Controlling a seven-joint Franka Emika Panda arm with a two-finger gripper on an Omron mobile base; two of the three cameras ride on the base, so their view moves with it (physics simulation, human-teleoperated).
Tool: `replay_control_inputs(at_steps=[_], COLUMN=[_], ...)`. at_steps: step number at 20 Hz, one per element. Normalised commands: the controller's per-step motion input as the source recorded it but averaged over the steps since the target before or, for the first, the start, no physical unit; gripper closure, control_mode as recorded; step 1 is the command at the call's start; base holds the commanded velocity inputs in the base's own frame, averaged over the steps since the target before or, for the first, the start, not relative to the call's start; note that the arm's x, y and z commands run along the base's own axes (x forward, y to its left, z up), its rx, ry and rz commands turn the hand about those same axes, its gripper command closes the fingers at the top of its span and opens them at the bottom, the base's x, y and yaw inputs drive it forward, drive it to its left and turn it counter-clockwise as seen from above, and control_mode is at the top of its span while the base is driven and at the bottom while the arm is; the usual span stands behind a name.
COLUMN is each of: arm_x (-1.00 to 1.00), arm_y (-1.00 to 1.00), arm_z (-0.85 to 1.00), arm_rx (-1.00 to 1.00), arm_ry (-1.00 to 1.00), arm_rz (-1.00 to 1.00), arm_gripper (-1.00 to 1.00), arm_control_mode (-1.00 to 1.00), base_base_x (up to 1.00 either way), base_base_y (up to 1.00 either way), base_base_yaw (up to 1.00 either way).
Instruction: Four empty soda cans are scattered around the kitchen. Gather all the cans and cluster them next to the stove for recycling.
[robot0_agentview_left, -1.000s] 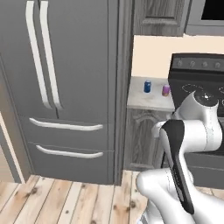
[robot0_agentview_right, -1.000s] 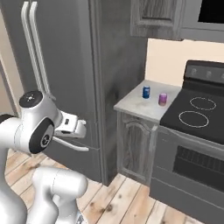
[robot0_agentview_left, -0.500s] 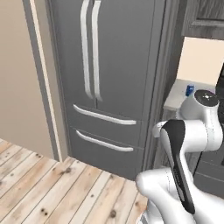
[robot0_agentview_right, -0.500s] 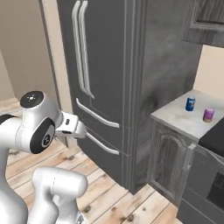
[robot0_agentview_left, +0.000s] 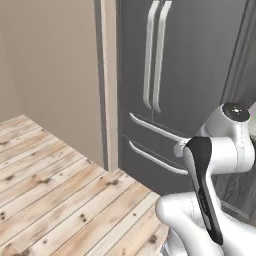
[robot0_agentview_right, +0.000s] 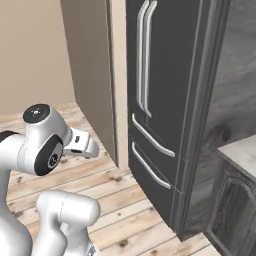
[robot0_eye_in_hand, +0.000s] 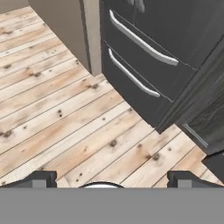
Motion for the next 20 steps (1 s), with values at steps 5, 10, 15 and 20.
replay_control_inputs(at_steps=[5,10,15,20], arm_x=[0.00,0.00,0.00,0.00], arm_y=[0.00,0.00,0.00,0.00], arm_z=[0.00,0.00,0.00,0.00], arm_rx=[0.00,0.00,0.00,0.00], arm_ry=[0.00,0.00,0.00,0.00], arm_rz=[0.00,0.00,0.00,0.00], arm_gripper=[-1.00,-1.00,-1.00,-1.00], arm_control_mode=[1.00,1.00,1.00,1.00], base_base_x=[0.00,0.42,0.98,1.00], base_base_y=[0.06,0.00,-0.05,-0.10], base_base_yaw=[0.50,0.44,0.23,0.16])
